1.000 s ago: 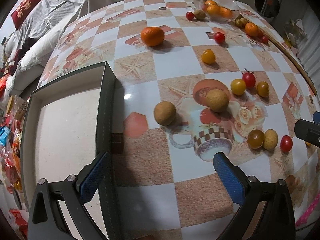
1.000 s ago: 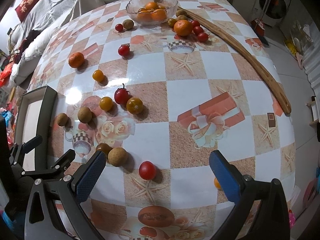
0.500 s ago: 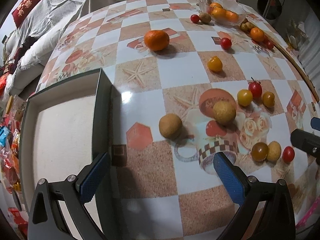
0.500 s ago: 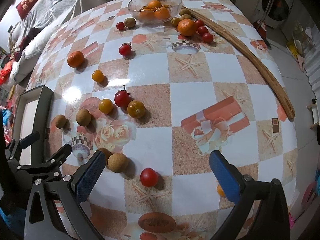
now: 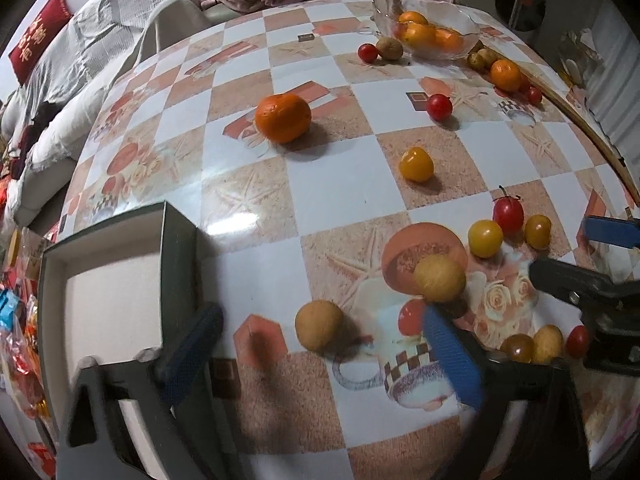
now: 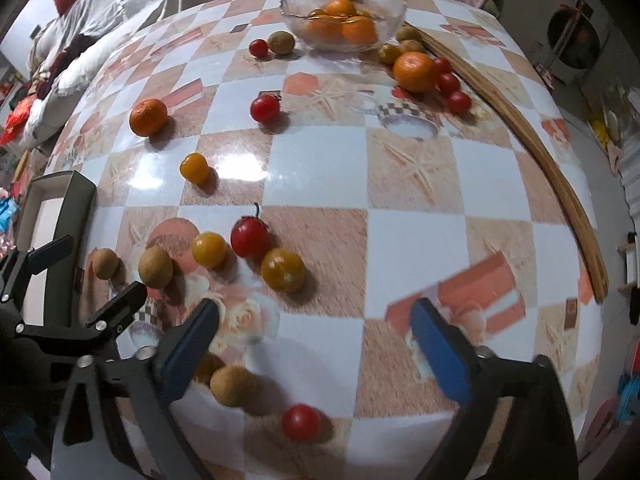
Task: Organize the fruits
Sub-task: 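Grasp a brown round fruit with the left gripper while the right gripper grasps a yellow cherry tomato, then release the brown fruit into the white tray with the left gripper while the right gripper releases the yellow tomato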
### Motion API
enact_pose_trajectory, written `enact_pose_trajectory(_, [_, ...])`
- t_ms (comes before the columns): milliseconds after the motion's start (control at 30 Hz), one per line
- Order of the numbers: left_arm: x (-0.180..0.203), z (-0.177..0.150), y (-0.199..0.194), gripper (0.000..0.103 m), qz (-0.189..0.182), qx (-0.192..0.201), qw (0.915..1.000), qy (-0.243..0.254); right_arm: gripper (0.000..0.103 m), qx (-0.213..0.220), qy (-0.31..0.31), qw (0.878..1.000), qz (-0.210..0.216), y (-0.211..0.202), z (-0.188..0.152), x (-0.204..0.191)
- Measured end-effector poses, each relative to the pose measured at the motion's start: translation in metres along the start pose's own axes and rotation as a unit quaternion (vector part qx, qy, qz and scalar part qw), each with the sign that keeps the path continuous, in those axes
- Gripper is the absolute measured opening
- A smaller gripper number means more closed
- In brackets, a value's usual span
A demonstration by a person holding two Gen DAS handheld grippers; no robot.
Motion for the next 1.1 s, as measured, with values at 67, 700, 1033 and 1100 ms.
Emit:
enact_pose_trajectory(67, [0.000, 0.001, 0.004, 0.085, -0.005, -0.007, 1.0000, -0.003, 0.073, -0.004, -0.003, 1.000, 0.005, 0.005, 0.002, -0.003])
enact_pose_trajectory(700, [0.005, 0.000, -0.025, 0.026, -0.105, -0.003, 0.9929, -0.056, 0.024, 0.008, 0.017, 0.999, 0.045, -0.013, 0.005, -0.019])
enact_pose_trajectory(1033, [-0.025, -0.006, -0.056, 0.026, -0.101, 0.019, 0.9918, -0.077, 0.024, 0.013, 0.007, 0.997, 0.074, -0.033, 0.009, -0.049])
enact_pose_trajectory(1100, [-0.035, -0.007, -0.060, 0.026, -0.097, 0.023, 0.9914, -0.084, 0.024, 0.015, 0.000, 0.997, 0.078, -0.034, 0.012, -0.059])
Point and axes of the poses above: each gripper's, at about its wrist camera, not at the fingertips, and y roughly the way its jaws point, x to its right, z to its top, the point moved 10 cm from there along y, roughly the way its jaws point, and after that the axes turned 1 degree about -y, right-handed, at the moved point
